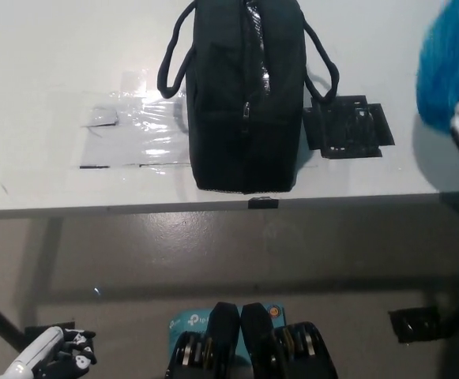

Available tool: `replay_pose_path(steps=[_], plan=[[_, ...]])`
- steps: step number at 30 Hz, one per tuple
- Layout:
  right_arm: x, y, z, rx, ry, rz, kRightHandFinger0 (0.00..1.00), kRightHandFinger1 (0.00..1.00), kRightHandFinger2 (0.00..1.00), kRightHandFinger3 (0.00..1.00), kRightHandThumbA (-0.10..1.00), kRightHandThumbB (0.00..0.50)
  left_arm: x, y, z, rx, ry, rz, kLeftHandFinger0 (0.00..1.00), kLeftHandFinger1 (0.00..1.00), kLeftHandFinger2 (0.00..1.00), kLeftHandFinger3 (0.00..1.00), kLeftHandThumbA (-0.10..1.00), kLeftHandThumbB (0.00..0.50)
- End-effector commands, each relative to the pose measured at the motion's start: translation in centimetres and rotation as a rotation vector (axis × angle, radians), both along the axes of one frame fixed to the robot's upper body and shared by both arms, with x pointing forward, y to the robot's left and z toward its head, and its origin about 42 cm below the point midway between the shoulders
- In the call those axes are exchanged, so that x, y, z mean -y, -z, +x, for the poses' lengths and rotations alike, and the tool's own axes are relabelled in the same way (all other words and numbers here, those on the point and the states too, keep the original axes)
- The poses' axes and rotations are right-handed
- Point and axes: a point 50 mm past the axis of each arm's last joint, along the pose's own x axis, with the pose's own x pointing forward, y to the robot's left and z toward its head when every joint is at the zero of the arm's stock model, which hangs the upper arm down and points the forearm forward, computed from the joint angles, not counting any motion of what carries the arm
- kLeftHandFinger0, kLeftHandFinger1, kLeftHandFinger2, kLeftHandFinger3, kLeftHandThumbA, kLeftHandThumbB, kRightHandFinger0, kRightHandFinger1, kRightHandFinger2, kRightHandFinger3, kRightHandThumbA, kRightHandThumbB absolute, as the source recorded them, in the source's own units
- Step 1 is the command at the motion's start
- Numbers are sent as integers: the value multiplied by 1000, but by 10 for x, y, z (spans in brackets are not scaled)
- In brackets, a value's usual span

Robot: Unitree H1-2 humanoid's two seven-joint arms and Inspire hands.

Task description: The robot uses its right hand to pick up a stack of plates kept in the middle of the desk and put it inside a bag kept next to it

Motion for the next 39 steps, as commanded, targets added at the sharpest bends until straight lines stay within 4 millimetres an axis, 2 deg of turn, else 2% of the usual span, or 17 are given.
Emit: replay_pose_path(steps=[1,3,7,13,16,19,21,24,25,27,29,31,32,34,37,38,39], plan=[[-24,-75,5,152,-178,-3,0,0,218,178,-100,242,-13,-13,0,36,7,45,796,832,855,852,-100,169],[-29,-80,10,156,-196,-15,0,0,212,167,-100,266,-15,-12,-2,34,10,49,808,839,855,859,-100,176],[-37,-95,18,160,-206,-47,0,0,175,93,-100,265,-14,-13,-2,31,12,63,810,836,854,855,-100,180],[-52,-115,28,144,-237,-59,0,0,189,82,-100,254,-15,-14,-1,26,7,62,801,831,853,845,-100,181],[-63,-117,29,134,-246,-77,0,0,224,90,-100,249,-15,-13,-2,29,11,59,798,827,855,852,-100,185],[-75,-116,32,136,-274,-99,0,0,224,93,-100,230,-15,-13,-2,22,8,68,821,840,860,852,-100,183],[-86,-116,34,125,-293,-88,0,0,210,74,-100,258,-15,-14,-2,24,15,79,827,843,862,854,-100,180],[-96,-113,37,119,-305,-108,0,0,165,16,-100,262,-14,-15,-2,21,17,74,827,850,877,864,-100,174],[-99,-106,37,100,-304,-111,0,0,168,15,-100,264,-13,-12,-6,12,23,71,817,835,872,859,-100,177],[-107,-104,40,81,-305,-125,0,0,230,44,-100,271,-13,-11,-6,8,20,73,813,832,867,857,-100,182],[-110,-102,42,77,-295,-136,0,0,240,63,-100,273,-13,-10,-6,8,23,75,802,829,859,848,-100,182],[-122,-97,46,75,-287,-158,0,0,126,29,-100,273,-12,-9,-7,10,27,76,801,832,859,847,-100,177],[-121,-94,45,69,-285,-158,0,0,118,24,-100,272,-11,-7,-10,4,29,76,803,833,860,848,-100,176],[-136,-88,52,61,-285,-167,0,0,68,0,-100,255,-12,-6,-10,2,25,70,794,827,859,854,-100,169],[-138,-86,54,52,-284,-166,0,0,36,0,-100,256,-9,-5,-11,-2,24,66,790,826,858,855,-100,172],[-144,-81,60,31,-287,-163,0,0,3,0,-100,234,-9,-5,-12,-3,16,57,789,829,859,850,-100,176],[-144,-79,62,33,-279,-169,0,0,1,0,-100,233,-8,-6,-10,1,20,66,787,829,858,850,-100,176]])
